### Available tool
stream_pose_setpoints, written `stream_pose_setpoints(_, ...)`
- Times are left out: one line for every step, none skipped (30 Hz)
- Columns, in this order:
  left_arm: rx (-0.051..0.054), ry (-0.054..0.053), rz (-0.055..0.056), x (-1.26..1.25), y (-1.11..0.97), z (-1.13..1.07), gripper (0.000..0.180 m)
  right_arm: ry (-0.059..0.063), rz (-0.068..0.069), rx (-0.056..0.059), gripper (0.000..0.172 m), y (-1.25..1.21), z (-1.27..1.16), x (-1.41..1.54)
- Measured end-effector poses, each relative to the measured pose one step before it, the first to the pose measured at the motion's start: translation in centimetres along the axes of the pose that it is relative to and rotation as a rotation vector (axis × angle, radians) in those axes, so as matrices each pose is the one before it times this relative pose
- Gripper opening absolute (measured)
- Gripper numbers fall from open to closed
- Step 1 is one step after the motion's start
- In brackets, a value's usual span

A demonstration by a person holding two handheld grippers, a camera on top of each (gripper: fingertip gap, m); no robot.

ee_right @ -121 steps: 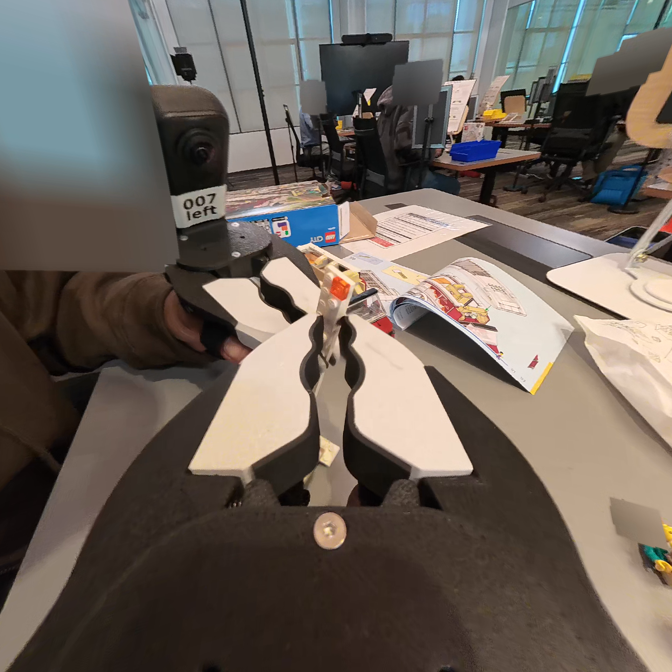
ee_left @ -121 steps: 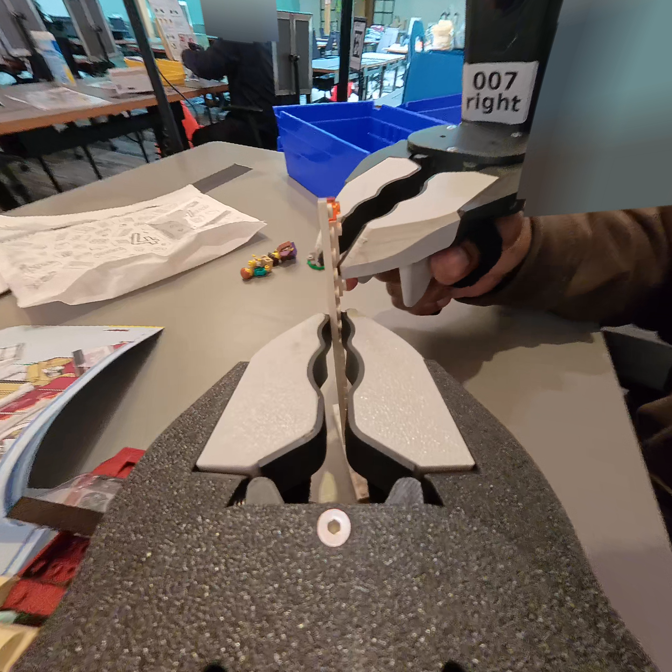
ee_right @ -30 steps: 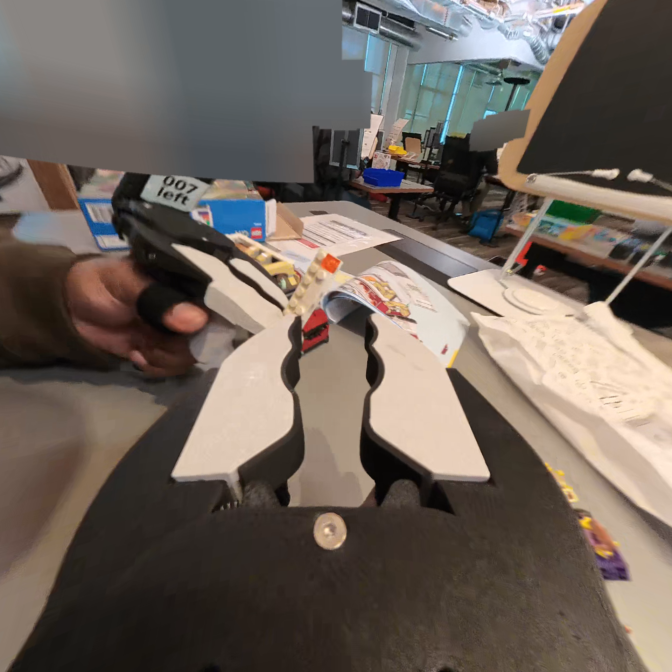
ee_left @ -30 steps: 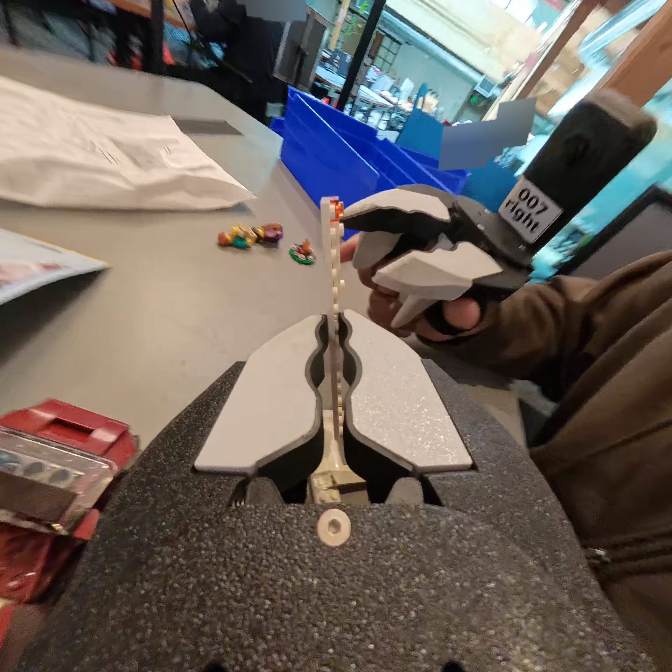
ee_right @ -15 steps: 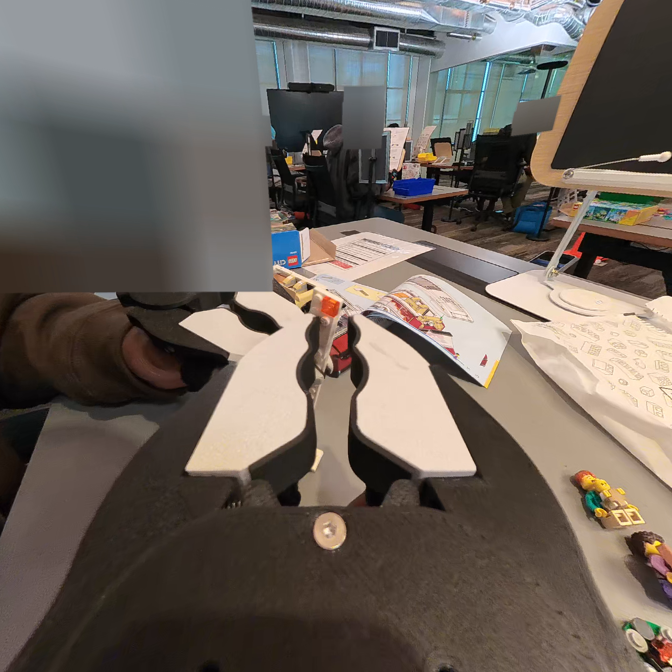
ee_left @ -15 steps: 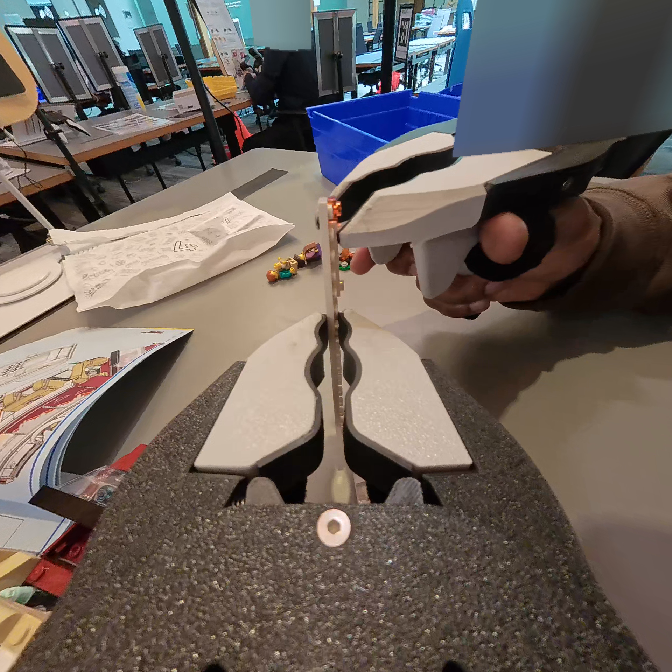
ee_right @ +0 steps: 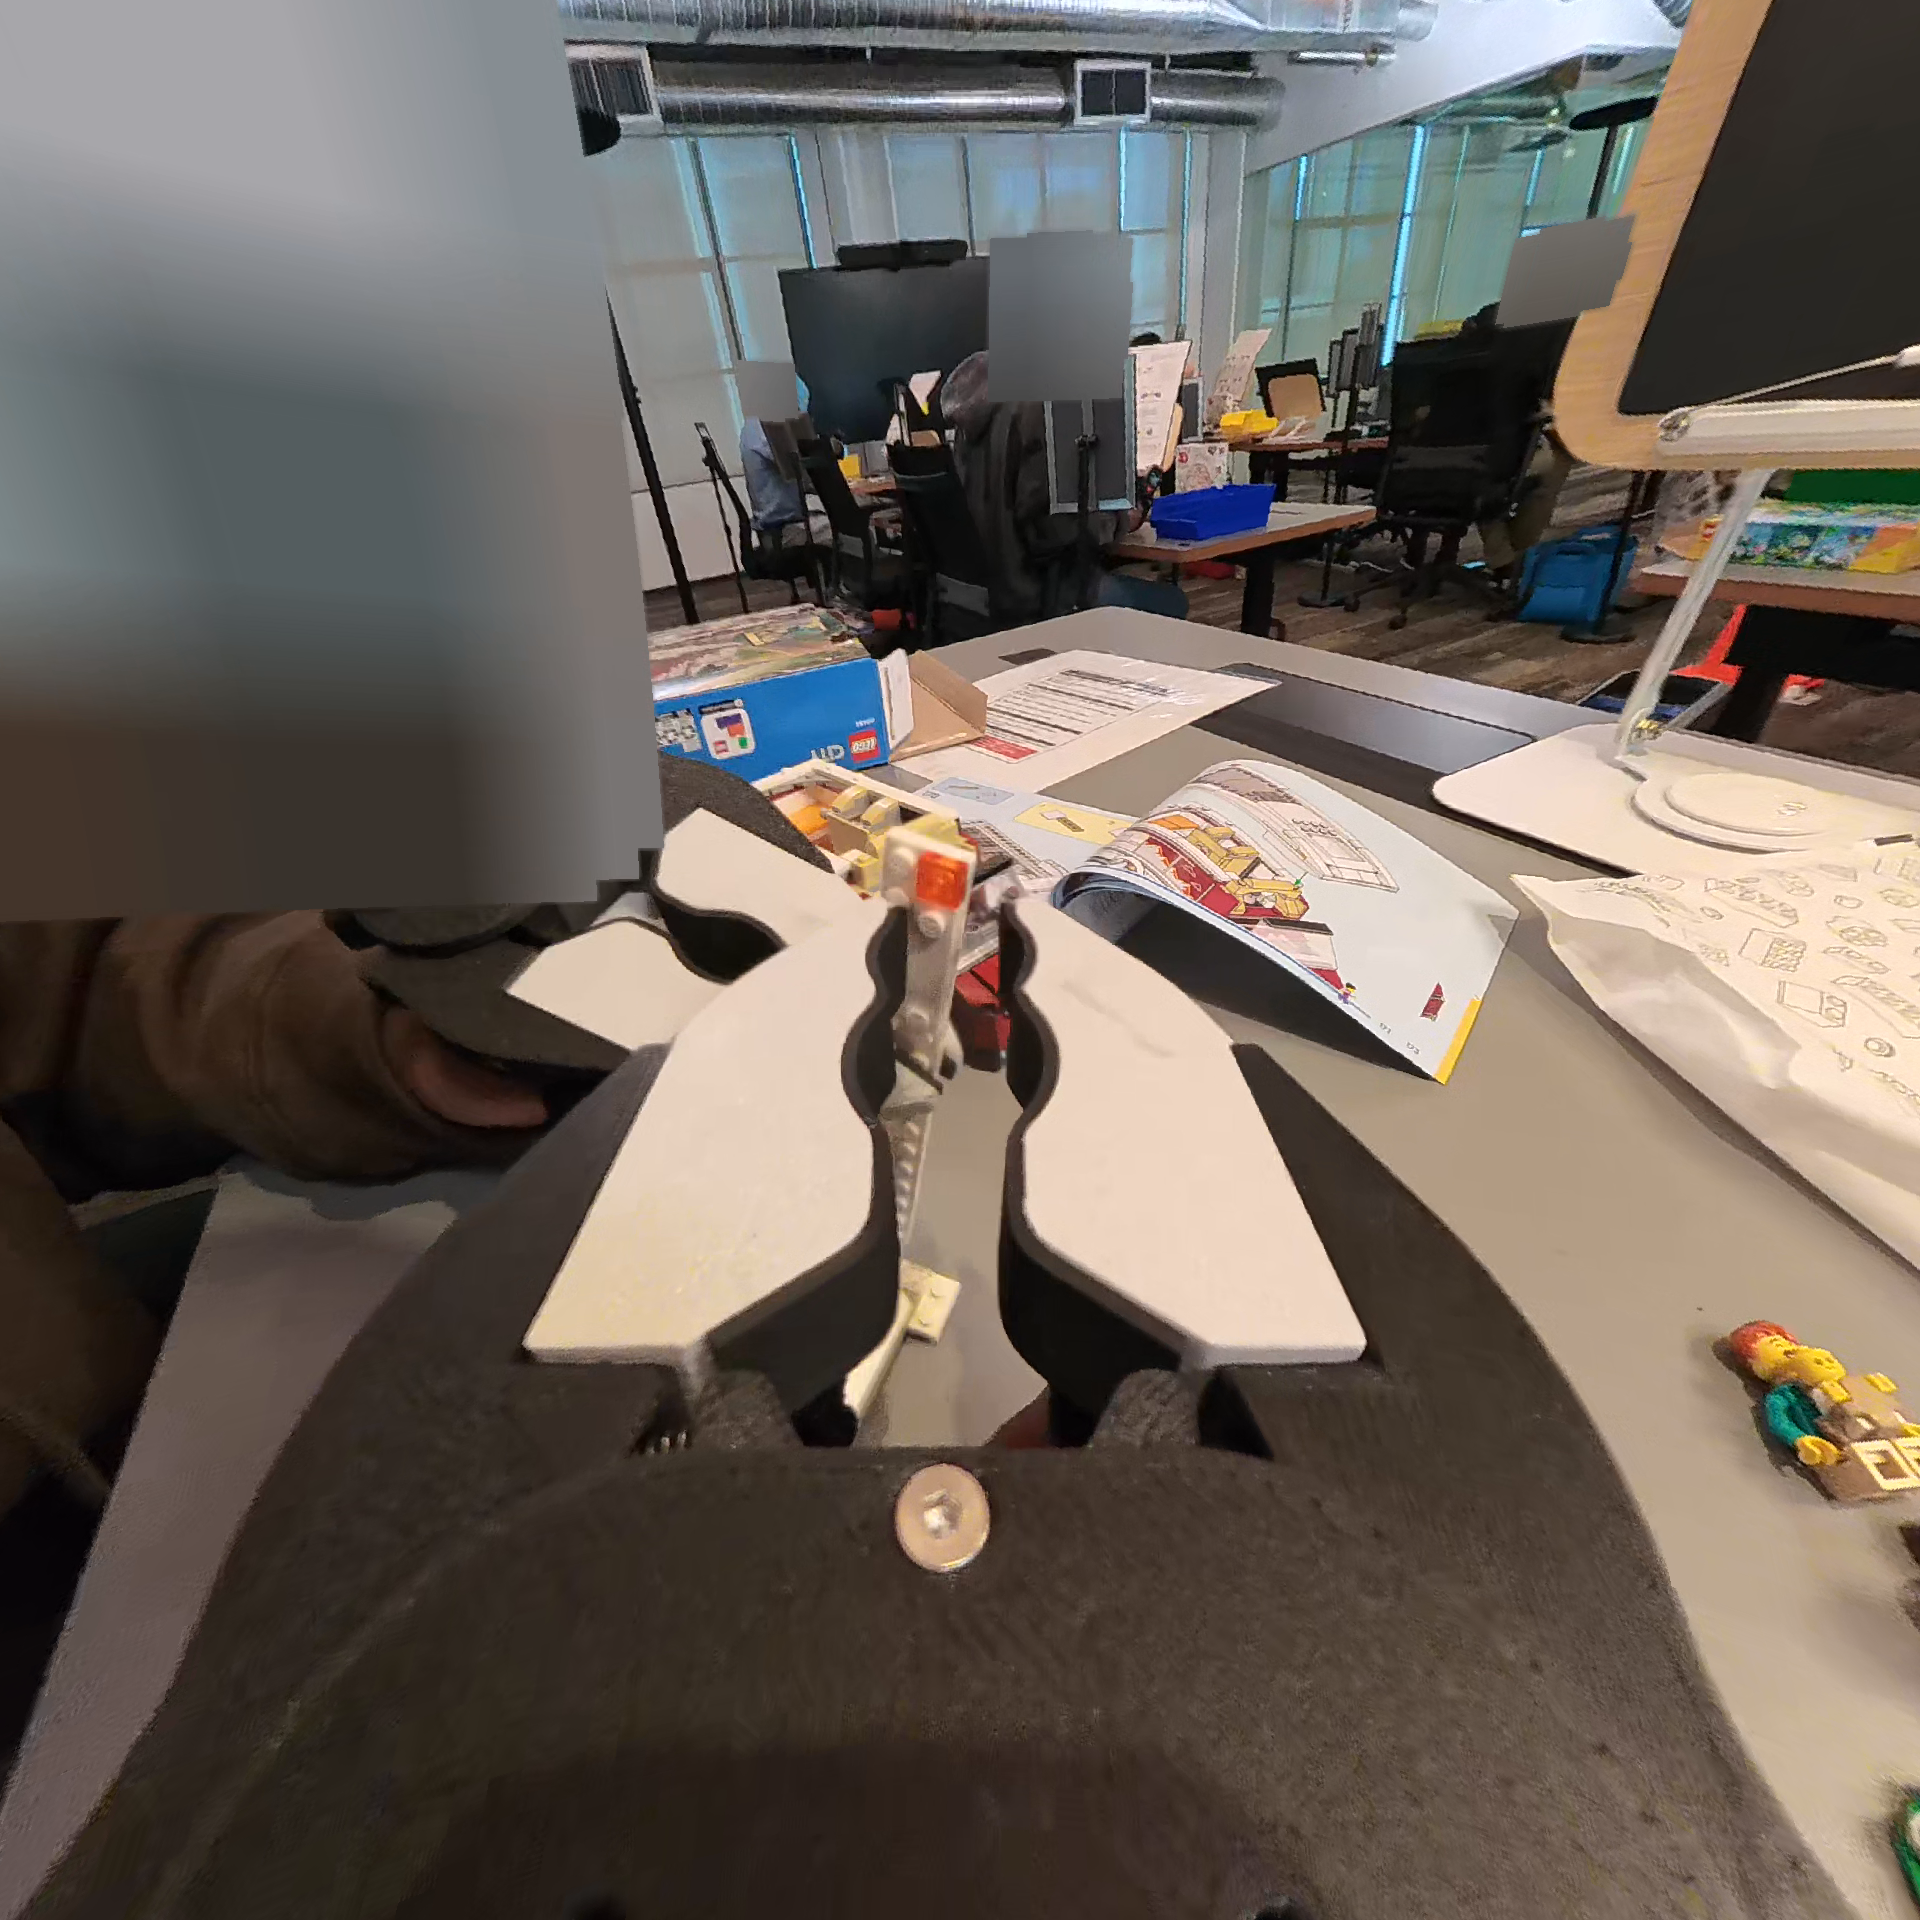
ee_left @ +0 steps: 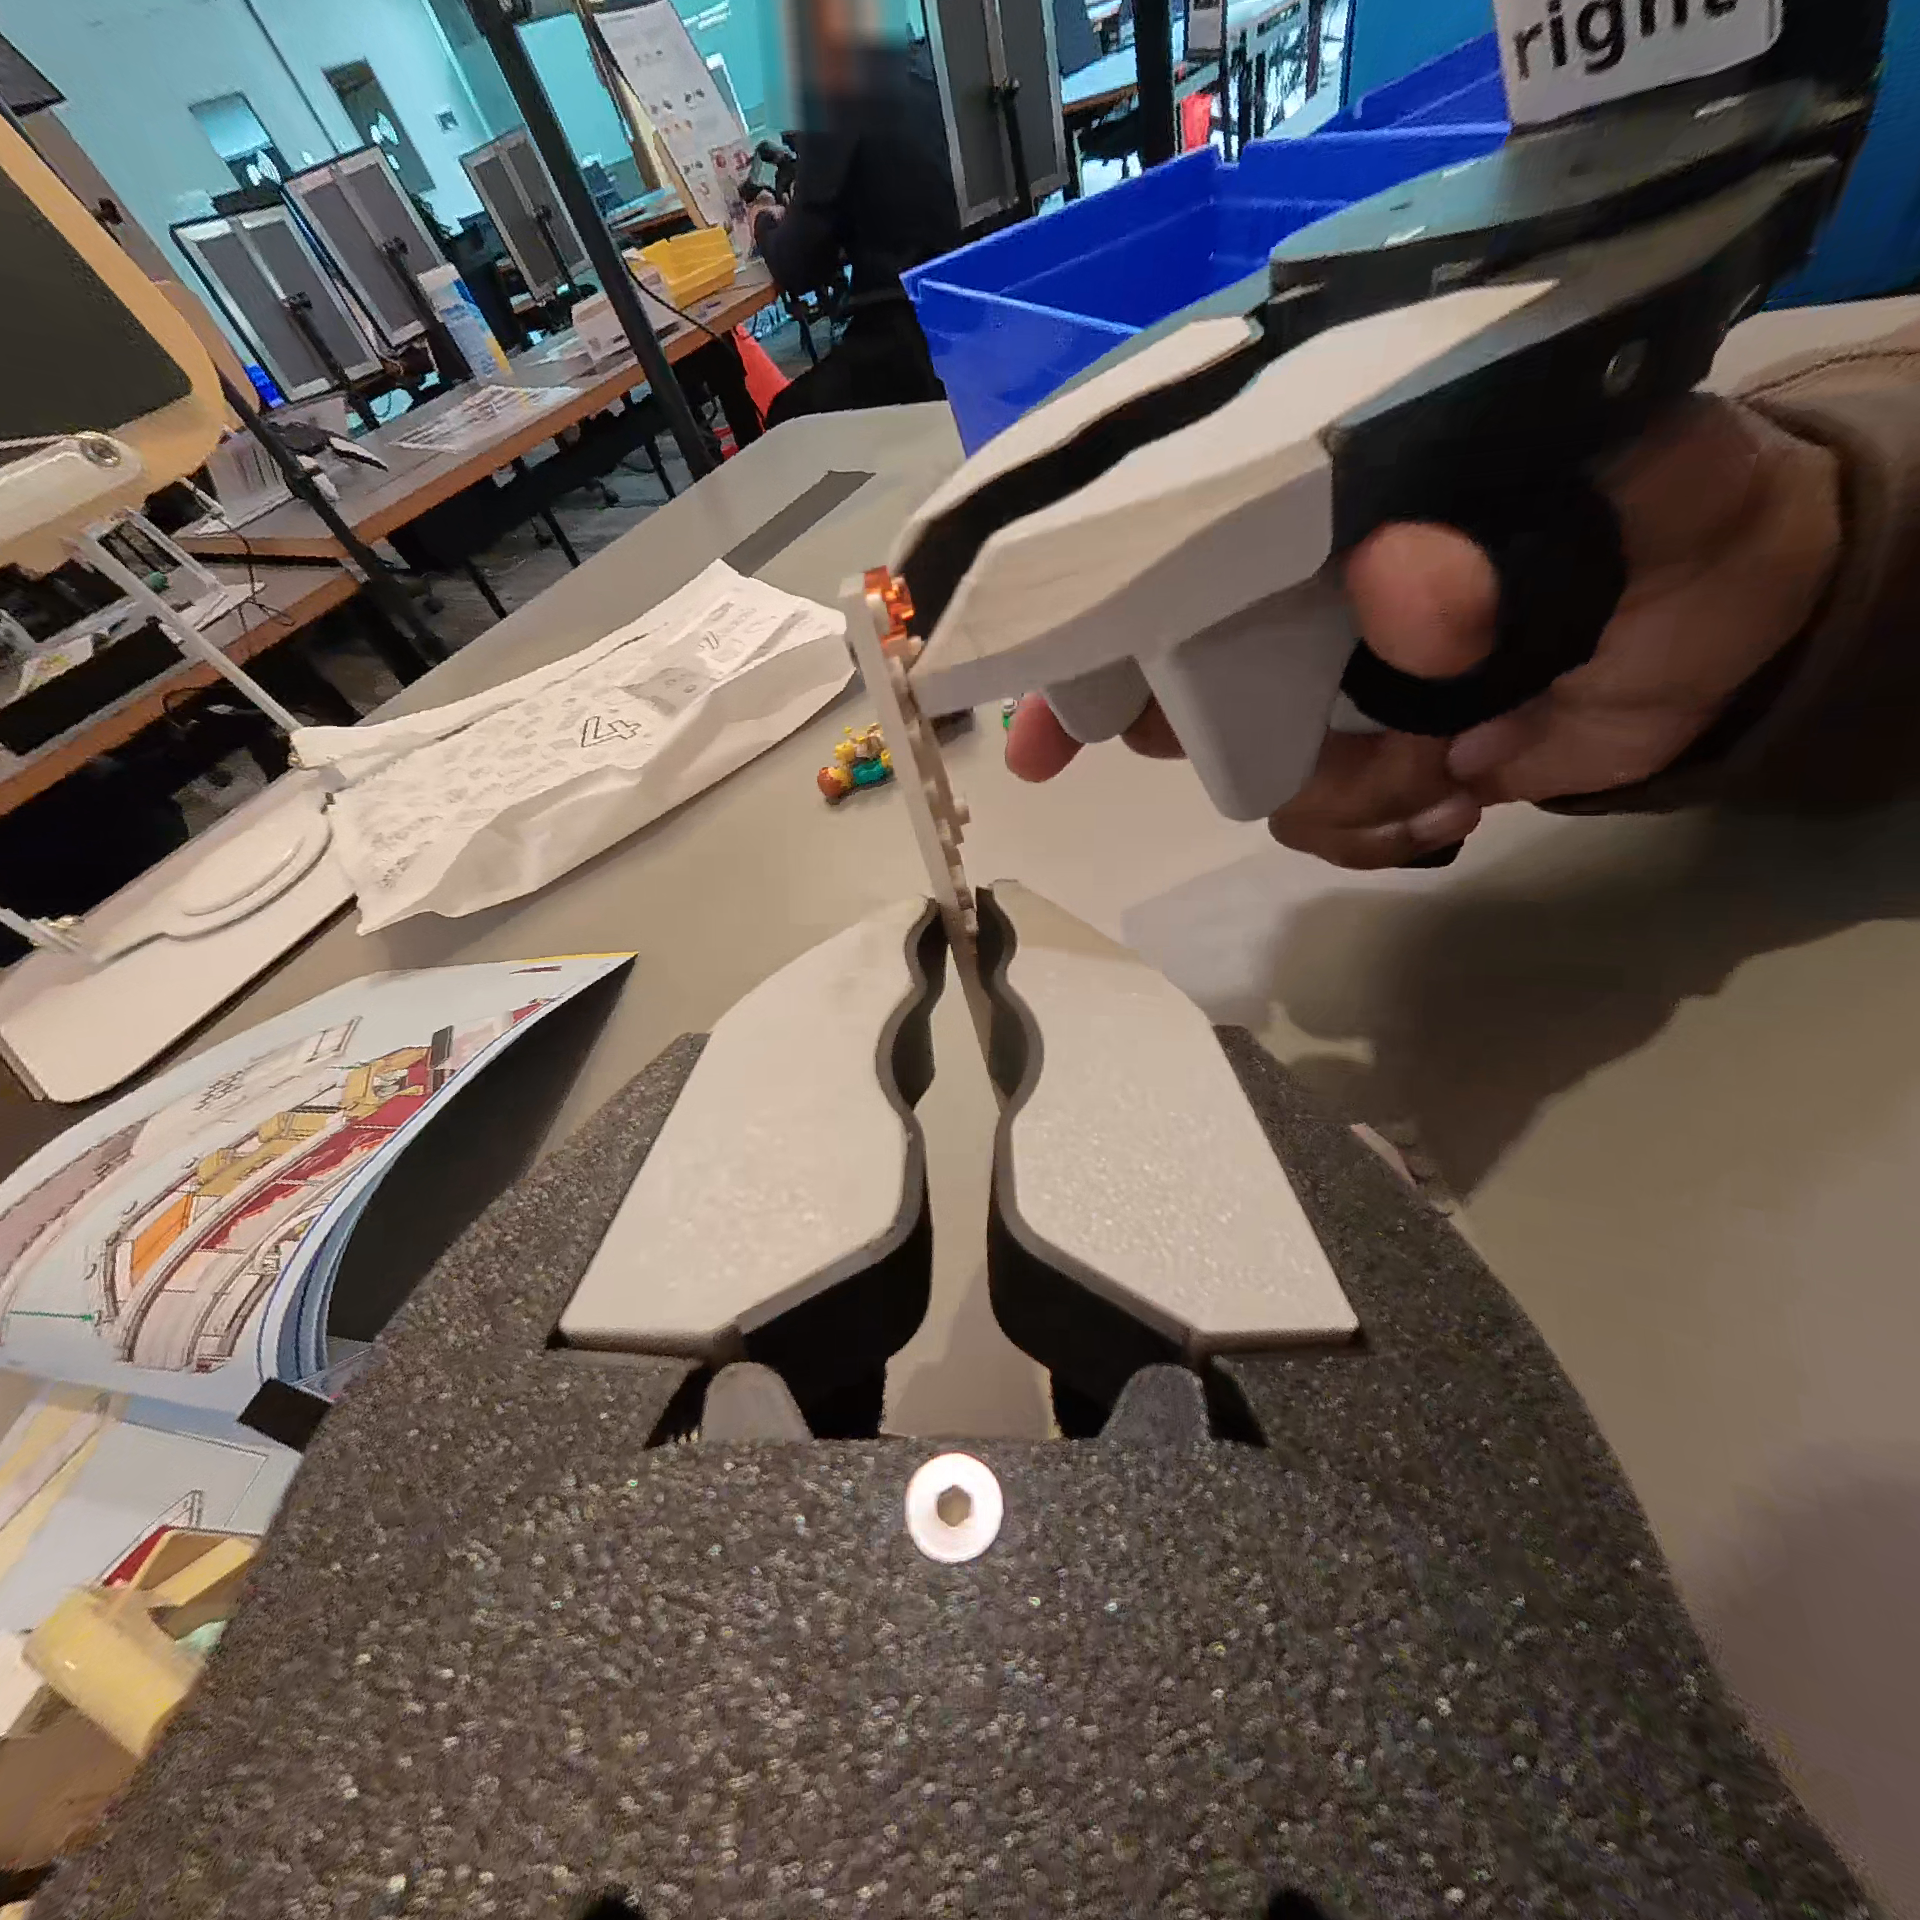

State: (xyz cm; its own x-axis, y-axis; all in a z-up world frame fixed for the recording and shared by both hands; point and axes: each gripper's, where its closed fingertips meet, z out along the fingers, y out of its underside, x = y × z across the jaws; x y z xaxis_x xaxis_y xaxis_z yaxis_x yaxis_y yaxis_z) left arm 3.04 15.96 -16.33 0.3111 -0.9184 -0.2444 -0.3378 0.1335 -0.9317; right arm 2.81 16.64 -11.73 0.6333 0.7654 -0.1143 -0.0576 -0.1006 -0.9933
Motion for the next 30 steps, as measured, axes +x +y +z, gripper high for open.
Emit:
stream_pose_setpoints(0.0029,0.0013,-0.0023,0.011,-0.062,-0.025,0.005,-0.0126,0.0144,0.0012,0.015,-0.006,-0.001,-0.101)
stream_pose_setpoints(0.0010,-0.0004,0.0048,0.018,-0.025,-0.006,0.005,-0.0091,0.0125,-0.0033,0.015,0.075,0.042,-0.088)
stream_pose_setpoints(-0.0012,-0.0058,0.0150,0.000,0.025,0.010,0.006,-0.0078,0.0115,-0.0025,0.015,0.075,0.041,-0.070)
stream_pose_setpoints(-0.0032,-0.0042,0.0146,0.030,0.054,0.006,0.006,-0.0083,0.0090,-0.0027,0.015,0.081,0.037,-0.092)
stream_pose_setpoints(-0.0029,-0.0012,0.0110,0.032,0.043,0.016,0.006,-0.0072,0.0046,-0.0001,0.013,0.052,0.001,-0.067)
stream_pose_setpoints(0.0006,-0.0012,0.0122,0.003,-0.005,-0.009,0.006,-0.0086,-0.0023,0.0027,0.011,-0.002,-0.020,-0.109)
stream_pose_setpoints(0.0041,-0.0018,0.0169,0.025,-0.069,-0.035,0.006,-0.0008,-0.0080,0.0050,0.011,-0.051,-0.038,-0.035)
stream_pose_setpoints(0.0048,-0.0070,0.0200,-0.043,-0.094,-0.054,0.006,0.0073,-0.0155,0.0029,0.009,-0.054,-0.071,0.044)
stream_pose_setpoints(-0.0017,-0.0112,0.0300,-0.047,-0.032,-0.015,0.006,0.0174,-0.0252,0.0006,0.008,-0.024,-0.062,0.136)
stream_pose_setpoints(-0.0112,-0.0205,0.0397,-0.109,0.111,0.029,0.007,0.0173,-0.0238,-0.0084,0.008,0.098,0.001,0.101)
stream_pose_setpoints(-0.0029,-0.0198,0.0333,-0.103,0.057,0.002,0.007,0.0122,-0.0154,-0.0039,0.008,0.058,-0.013,0.050)
stream_pose_setpoints(-0.0030,-0.0136,0.0174,-0.092,0.063,-0.003,0.007,0.0075,-0.0037,-0.0045,0.007,0.054,-0.003,0.034)
stream_pose_setpoints(-0.0008,-0.0133,0.0230,-0.091,-0.008,-0.009,0.007,0.0015,0.0050,0.0001,0.007,0.007,-0.023,0.018)
stream_pose_setpoints(-0.0015,-0.0165,0.0304,-0.098,-0.049,-0.048,0.007,-0.0045,0.0118,0.0047,0.007,-0.047,-0.039,-0.040)
stream_pose_setpoints(-0.0012,-0.0179,0.0271,-0.133,-0.071,-0.066,0.006,-0.0093,0.0145,0.0061,0.007,-0.074,-0.065,-0.055)
stream_pose_setpoints(0.0038,-0.0175,0.0192,-0.174,-0.115,-0.115,0.006,-0.0130,0.0223,0.0087,0.007,-0.075,-0.067,-0.036)
stream_pose_setpoints(0.0159,-0.0112,0.0006,-0.205,-0.245,-0.163,0.005,-0.0178,0.0307,0.0152,0.007,-0.154,-0.097,-0.049)
stream_pose_setpoints(0.0159,-0.0031,-0.0154,-0.242,-0.199,-0.166,0.005,-0.0131,0.0255,0.0125,0.007,-0.115,-0.074,0.013)
stream_pose_setpoints(0.0224,0.0039,-0.0255,-0.164,-0.239,-0.132,0.004,-0.0131,0.0203,0.0123,0.007,-0.141,-0.072,0.038)
stream_pose_setpoints(0.0121,0.0056,-0.0430,-0.150,-0.110,-0.042,0.004,-0.0107,0.0238,0.0063,0.007,-0.032,-0.037,0.115)
stream_pose_setpoints(0.0005,0.0099,-0.0376,-0.062,0.098,0.051,0.004,-0.0043,0.0227,-0.0041,0.007,0.128,-0.008,0.209)
stream_pose_setpoints(0.0030,0.0122,-0.0380,-0.052,0.081,0.050,0.004,-0.0039,0.0123,-0.0016,0.007,0.102,-0.018,0.148)
stream_pose_setpoints(-0.0016,0.0124,-0.0408,-0.068,0.097,0.051,0.004,0.0038,0.0060,-0.0036,0.006,0.138,0.003,0.170)
stream_pose_setpoints(0.0164,0.0049,-0.0395,-0.192,-0.146,-0.094,0.004,0.0287,0.0124,-0.0111,0.000,0.205,-0.040,0.530)
stream_pose_setpoints(0.0299,-0.0074,-0.0494,-0.547,-0.586,-0.334,0.004,0.0245,0.0048,0.0057,0.000,0.099,-0.189,0.793)
stream_pose_setpoints(0.0091,-0.0082,-0.0356,-0.603,-0.370,-0.270,0.004,0.0175,0.0368,-0.0043,0.000,0.186,-0.148,0.930)
stream_pose_setpoints(-0.0062,-0.0111,-0.0204,-0.601,-0.004,-0.138,0.004,-0.0003,0.0440,0.0040,0.000,-0.016,-0.070,0.624)
stream_pose_setpoints(-0.0110,0.0028,-0.0347,-0.392,0.259,0.002,0.004,-0.0033,0.0231,-0.0163,0.000,0.206,0.142,0.335)
stream_pose_setpoints(-0.0205,0.0194,-0.0468,-0.128,0.484,0.124,0.004,0.0034,0.0032,-0.0039,0.000,0.102,0.091,0.133)
stream_pose_setpoints(-0.0241,0.0221,-0.0362,0.030,0.533,0.198,0.005,0.0013,-0.0140,-0.0010,0.000,0.078,0.090,-0.122)
